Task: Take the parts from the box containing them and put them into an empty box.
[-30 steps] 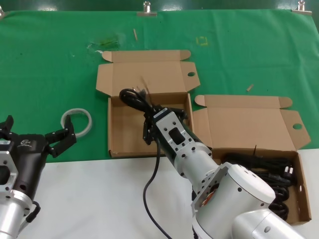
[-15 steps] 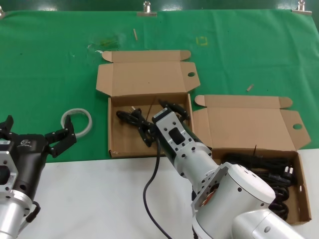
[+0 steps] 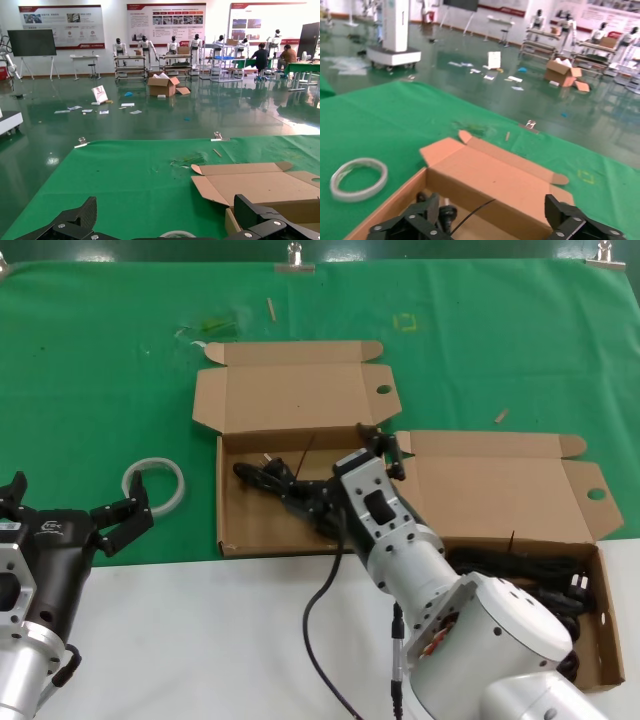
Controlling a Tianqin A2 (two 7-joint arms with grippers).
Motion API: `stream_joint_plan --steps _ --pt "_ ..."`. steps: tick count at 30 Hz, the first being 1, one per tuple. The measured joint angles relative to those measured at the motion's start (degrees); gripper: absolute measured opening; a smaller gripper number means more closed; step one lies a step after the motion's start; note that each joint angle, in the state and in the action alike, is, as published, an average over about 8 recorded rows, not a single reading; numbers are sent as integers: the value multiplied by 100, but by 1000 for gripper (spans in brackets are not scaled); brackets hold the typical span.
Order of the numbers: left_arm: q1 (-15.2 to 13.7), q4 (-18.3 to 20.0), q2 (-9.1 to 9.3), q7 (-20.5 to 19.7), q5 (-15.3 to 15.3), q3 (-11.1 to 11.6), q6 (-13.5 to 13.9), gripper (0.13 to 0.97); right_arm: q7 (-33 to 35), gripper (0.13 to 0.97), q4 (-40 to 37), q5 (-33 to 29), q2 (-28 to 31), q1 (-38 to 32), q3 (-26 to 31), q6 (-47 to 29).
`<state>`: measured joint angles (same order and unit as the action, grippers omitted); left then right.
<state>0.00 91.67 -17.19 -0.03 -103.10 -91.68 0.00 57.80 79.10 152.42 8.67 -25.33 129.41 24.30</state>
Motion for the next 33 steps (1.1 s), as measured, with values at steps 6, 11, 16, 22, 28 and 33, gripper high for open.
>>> stream_joint_plan --steps 6,11,16,22,28,33 --pt "0 0 0 0 -1 0 0 965 -504 726 110 -429 0 222 -329 -212" --pt "0 0 0 1 -1 0 0 965 -928 817 202 -790 0 409 -606 -390" --pt "0 0 0 2 -1 0 0 965 -1354 881 295 -1154 0 594 -884 -569" --pt "0 0 0 2 -1 0 0 965 -1866 940 406 -1591 0 820 -1218 -785" --pt "0 0 0 2 -1 0 0 965 -2384 952 519 -2032 0 1044 -1557 -1002" --pt "0 0 0 2 -2 0 0 965 -2800 962 609 -2388 0 1227 -1828 -1177"
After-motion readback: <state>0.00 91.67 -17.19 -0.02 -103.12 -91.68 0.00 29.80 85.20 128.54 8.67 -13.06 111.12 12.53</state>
